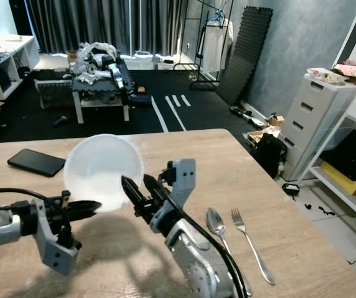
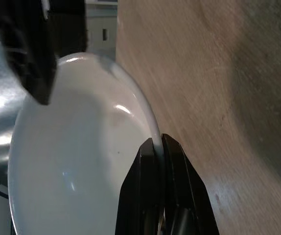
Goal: Setting the table
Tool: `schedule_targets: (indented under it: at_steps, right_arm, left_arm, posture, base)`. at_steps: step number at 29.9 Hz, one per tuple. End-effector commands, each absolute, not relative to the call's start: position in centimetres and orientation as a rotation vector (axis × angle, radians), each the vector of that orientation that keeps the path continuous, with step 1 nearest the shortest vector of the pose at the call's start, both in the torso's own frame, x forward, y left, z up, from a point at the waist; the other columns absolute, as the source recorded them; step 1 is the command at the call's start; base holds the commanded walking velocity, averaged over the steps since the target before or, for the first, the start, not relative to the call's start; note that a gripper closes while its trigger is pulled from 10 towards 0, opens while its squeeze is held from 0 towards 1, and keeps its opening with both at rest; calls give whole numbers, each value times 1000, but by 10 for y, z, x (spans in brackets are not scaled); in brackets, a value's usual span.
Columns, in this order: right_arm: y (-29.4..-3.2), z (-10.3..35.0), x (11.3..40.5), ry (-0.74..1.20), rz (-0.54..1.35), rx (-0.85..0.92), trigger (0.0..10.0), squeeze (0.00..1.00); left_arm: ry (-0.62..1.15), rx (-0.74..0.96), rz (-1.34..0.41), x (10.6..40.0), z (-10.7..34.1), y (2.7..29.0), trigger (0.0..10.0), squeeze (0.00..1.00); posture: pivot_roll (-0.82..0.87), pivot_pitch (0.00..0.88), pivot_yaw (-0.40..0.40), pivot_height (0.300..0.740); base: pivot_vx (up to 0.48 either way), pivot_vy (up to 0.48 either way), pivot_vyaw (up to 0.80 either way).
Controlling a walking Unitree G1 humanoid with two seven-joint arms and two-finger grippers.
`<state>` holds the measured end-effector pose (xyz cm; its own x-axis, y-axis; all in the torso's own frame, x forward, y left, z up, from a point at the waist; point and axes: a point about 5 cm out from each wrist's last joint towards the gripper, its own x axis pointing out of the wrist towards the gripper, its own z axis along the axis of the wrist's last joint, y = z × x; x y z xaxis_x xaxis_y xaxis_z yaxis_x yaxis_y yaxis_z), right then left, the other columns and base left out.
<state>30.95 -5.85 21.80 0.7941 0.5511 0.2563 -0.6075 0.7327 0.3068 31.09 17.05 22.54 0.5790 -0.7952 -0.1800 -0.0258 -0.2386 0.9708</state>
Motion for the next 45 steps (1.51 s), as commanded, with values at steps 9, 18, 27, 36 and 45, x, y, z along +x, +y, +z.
schedule_targets:
  at_steps: [9,18,27,36,45]
  right_arm:
    - [-56,205,314,-101,594,358,0,0]
    - [-55,202,313,-112,602,350,0,0]
    - [-54,204,312,-130,608,350,0,0]
    - [-55,203,312,-138,606,343,0,0]
    - [-56,203,312,-147,597,348,0,0]
  left_arm:
    - [-750,1662,-874,312,226,156,10000,0]
    - [-761,1652,-871,311,225,154,10000,0]
    - [-781,1653,-851,311,225,154,10000,0]
    - [-779,1641,-834,313,225,153,10000,1000]
    - [-745,1617,-828,312,223,157,10000,1000]
  posture:
    - [105,79,37,740]
    - [104,79,37,740]
    - [105,74,35,740]
    - [103,69,34,740]
    - [104,69,34,740]
  base:
    - [0,0,0]
    - [0,0,0]
    - [0,0,0]
    - [0,0,0]
    - [0,0,0]
